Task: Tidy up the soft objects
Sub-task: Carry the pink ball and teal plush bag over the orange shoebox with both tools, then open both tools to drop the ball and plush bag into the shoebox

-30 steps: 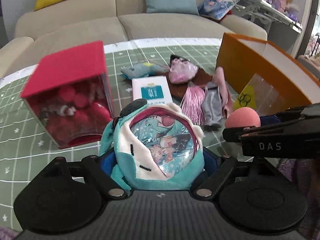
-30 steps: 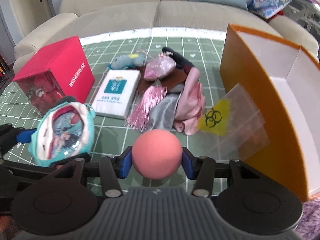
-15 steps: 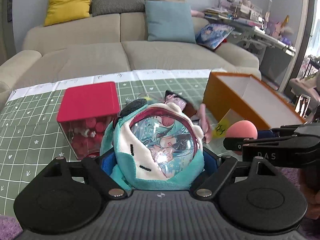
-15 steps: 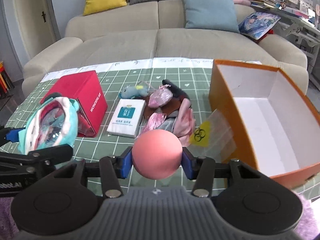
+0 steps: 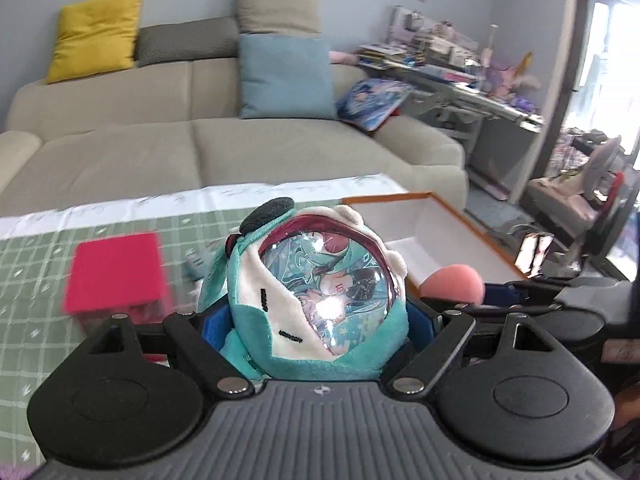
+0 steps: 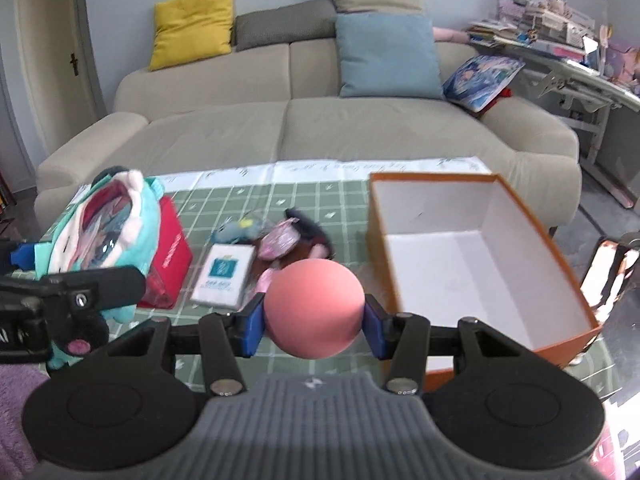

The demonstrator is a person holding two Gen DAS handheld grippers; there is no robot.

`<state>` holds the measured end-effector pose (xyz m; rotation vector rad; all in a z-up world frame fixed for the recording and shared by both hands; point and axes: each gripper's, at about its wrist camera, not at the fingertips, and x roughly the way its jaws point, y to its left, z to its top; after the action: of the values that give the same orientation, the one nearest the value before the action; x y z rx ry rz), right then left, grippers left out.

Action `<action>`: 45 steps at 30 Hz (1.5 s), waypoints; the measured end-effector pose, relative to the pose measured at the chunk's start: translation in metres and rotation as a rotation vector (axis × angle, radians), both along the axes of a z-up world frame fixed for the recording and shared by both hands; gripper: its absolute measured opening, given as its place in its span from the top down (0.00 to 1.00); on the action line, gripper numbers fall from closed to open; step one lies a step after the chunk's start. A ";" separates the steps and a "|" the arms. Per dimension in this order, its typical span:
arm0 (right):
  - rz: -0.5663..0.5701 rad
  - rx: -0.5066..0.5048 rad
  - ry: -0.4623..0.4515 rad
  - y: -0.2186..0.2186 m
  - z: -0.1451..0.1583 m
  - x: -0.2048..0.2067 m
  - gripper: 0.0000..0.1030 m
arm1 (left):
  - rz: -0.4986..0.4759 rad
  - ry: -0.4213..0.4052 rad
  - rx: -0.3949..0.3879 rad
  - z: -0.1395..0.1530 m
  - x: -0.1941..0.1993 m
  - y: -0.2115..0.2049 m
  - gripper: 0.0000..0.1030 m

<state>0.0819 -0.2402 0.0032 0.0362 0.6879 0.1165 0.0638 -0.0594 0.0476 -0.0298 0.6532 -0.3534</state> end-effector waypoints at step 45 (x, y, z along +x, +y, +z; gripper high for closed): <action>0.105 -0.324 0.418 -0.142 -0.107 0.153 0.31 | -0.456 0.450 0.495 -0.121 0.235 -0.250 0.00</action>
<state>0.2346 -0.3826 -0.1034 -0.2940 1.1200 0.0974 0.2988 -0.3090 -0.0733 0.5325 1.1837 -0.6235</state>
